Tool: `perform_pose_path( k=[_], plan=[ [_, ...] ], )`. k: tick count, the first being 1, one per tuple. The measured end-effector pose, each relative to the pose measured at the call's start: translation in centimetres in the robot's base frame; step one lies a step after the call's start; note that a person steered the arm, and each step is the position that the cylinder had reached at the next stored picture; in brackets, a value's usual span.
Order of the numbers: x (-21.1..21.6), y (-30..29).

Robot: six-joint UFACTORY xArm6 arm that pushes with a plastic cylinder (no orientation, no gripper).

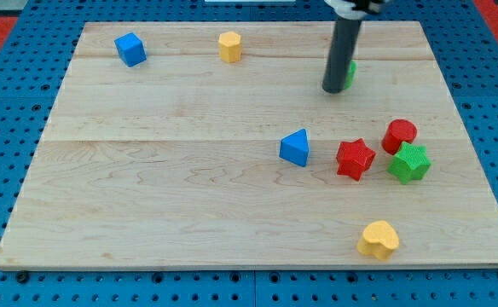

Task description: Point your arm at yellow heart

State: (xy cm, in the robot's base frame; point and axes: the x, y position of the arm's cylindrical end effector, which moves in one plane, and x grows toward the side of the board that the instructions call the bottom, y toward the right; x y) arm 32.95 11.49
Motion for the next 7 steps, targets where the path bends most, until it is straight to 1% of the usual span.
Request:
perform_pose_path(
  k=[1,2,6,7],
  plan=[
    [-4.6,1.7],
    [-7.2,4.4],
    [-7.2,1.6],
    [-4.6,1.6]
  ],
)
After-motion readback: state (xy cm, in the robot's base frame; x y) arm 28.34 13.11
